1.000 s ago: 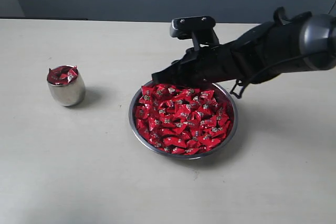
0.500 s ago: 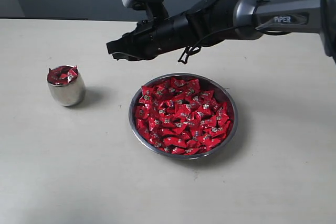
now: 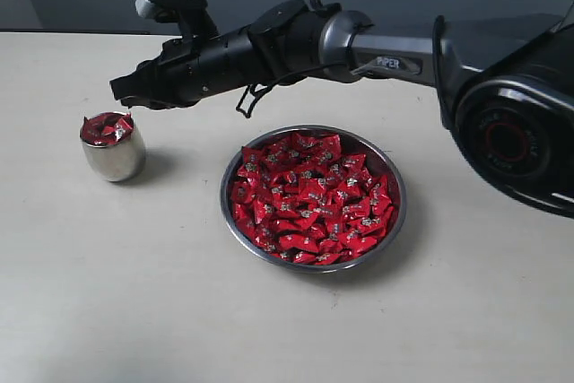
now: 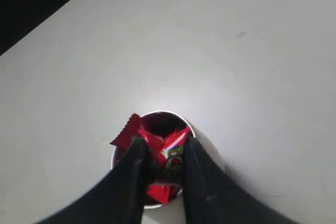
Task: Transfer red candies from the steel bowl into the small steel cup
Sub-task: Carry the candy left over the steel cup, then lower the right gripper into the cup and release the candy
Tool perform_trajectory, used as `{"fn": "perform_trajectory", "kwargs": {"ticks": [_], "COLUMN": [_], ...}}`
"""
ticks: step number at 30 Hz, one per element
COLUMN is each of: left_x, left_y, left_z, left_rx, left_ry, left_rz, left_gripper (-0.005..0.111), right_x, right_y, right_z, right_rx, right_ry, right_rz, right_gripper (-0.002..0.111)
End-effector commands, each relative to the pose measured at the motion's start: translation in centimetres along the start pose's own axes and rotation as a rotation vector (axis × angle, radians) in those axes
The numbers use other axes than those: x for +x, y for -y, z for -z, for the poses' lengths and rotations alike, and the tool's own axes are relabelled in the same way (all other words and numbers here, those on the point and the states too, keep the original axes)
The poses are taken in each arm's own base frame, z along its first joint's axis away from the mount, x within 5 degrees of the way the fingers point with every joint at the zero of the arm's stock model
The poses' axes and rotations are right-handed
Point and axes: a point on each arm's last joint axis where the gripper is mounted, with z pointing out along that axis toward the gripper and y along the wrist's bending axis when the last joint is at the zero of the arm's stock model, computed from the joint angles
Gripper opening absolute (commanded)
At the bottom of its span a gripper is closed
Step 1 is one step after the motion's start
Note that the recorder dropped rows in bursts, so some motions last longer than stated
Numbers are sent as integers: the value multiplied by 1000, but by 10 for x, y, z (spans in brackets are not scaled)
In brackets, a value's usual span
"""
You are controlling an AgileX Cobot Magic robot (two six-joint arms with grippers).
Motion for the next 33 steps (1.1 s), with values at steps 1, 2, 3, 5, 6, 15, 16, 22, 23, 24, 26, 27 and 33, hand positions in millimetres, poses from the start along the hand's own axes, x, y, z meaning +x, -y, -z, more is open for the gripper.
{"fn": "perform_trajectory", "kwargs": {"ticks": [1,2,3,5,6,15,16,22,23,24,26,27,33], "left_x": [1,1,1,1,1,1,1,1,1,1,1,1,1], "left_y": [0,0,0,0,0,0,0,0,0,0,0,0,0], "left_z": [0,0,0,0,0,0,0,0,0,0,0,0,0], "left_rx": [0,0,0,0,0,0,0,0,0,0,0,0,0], "left_ry": [2,2,2,2,2,2,2,2,2,2,2,2,2], "left_rz": [3,3,3,3,3,3,3,3,3,3,3,3,3], "left_gripper": [0,0,0,0,0,0,0,0,0,0,0,0,0], "right_x": [-2,-3,-2,-3,-3,0,0,1,1,1,1,1,1], "right_y": [-8,-9,-11,-12,-13,-18,-18,-17,-17,-17,-17,-17,-17], "right_z": [-13,-15,-17,-20,-21,-27,-27,-27,-27,-27,-27,-27,-27], "right_rx": [-27,-37,-45,-56,-60,-41,-39,-39,-39,-39,-39,-39,-39], "right_ry": [-6,-8,-13,-9,-10,-70,-70,-72,-72,-72,-72,-72,-72], "right_rz": [16,14,12,12,15,59,61,59,59,59,59,59,59], "right_gripper": [-1,-1,-1,-1,-1,-1,-1,-1,-1,-1,-1,-1,-1]}}
